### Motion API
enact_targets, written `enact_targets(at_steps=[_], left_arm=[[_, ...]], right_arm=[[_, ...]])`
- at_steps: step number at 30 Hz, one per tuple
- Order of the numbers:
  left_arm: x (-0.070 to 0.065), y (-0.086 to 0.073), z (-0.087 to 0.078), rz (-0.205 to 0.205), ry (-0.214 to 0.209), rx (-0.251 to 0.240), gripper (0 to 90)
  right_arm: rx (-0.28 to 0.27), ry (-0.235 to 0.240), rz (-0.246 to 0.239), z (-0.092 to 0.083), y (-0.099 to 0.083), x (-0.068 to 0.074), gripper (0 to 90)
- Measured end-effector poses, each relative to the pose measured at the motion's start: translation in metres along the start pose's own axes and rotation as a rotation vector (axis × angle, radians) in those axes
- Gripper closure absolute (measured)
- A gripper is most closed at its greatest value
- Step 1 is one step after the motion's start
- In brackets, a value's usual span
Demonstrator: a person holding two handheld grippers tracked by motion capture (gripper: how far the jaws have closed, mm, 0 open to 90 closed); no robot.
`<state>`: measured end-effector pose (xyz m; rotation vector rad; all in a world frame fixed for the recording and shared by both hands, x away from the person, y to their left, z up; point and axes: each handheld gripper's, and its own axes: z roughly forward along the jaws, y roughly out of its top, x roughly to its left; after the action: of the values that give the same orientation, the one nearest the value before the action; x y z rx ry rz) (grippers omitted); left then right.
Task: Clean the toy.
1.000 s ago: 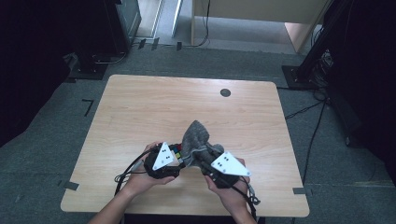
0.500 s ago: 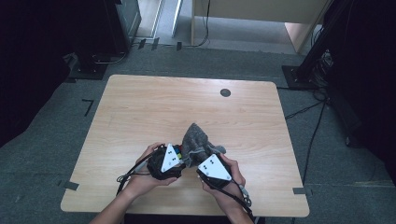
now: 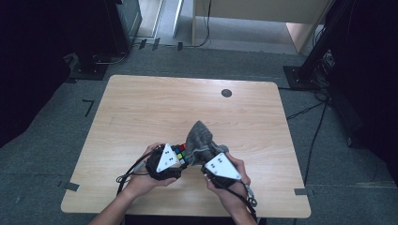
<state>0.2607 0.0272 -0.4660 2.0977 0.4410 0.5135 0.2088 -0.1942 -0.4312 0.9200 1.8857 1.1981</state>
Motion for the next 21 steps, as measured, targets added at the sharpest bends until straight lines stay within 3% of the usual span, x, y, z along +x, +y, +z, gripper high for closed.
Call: enact_targets(at_steps=[2, 4, 5, 8, 10, 14, 17, 21], left_arm=[[0.001, 0.0, -0.003, -0.008, -0.019, -0.039, 33.8], [0.0, 0.0, -0.005, -0.005, -0.036, -0.074, 33.8], [0.0, 0.001, -0.006, -0.004, -0.041, -0.08, 33.8], [-0.001, 0.0, -0.007, 0.007, -0.045, -0.088, 33.8], [0.0, 0.0, -0.009, 0.007, -0.049, -0.104, 33.8], [0.001, 0.0, -0.012, 0.003, -0.06, -0.126, 33.8], [0.001, -0.001, -0.011, 0.016, -0.058, -0.12, 33.8], [-0.003, 0.0, -0.011, 0.028, -0.068, -0.127, 33.8]], right_arm=[[-0.026, 0.033, 0.068, -0.003, 0.0, -0.008, 64.5], [-0.036, 0.106, 0.077, -0.002, -0.001, -0.007, 64.5], [-0.026, 0.108, 0.07, -0.001, -0.003, -0.005, 64.5], [-0.027, 0.113, 0.083, 0.002, -0.007, -0.007, 64.5], [0.011, 0.082, 0.078, 0.005, -0.01, -0.012, 64.6], [0.081, 0.029, 0.115, 0.009, -0.017, -0.025, 64.6], [0.016, 0.039, 0.151, 0.001, -0.013, -0.03, 64.6], [-0.08, 0.111, 0.134, -0.008, -0.002, -0.021, 64.5]])
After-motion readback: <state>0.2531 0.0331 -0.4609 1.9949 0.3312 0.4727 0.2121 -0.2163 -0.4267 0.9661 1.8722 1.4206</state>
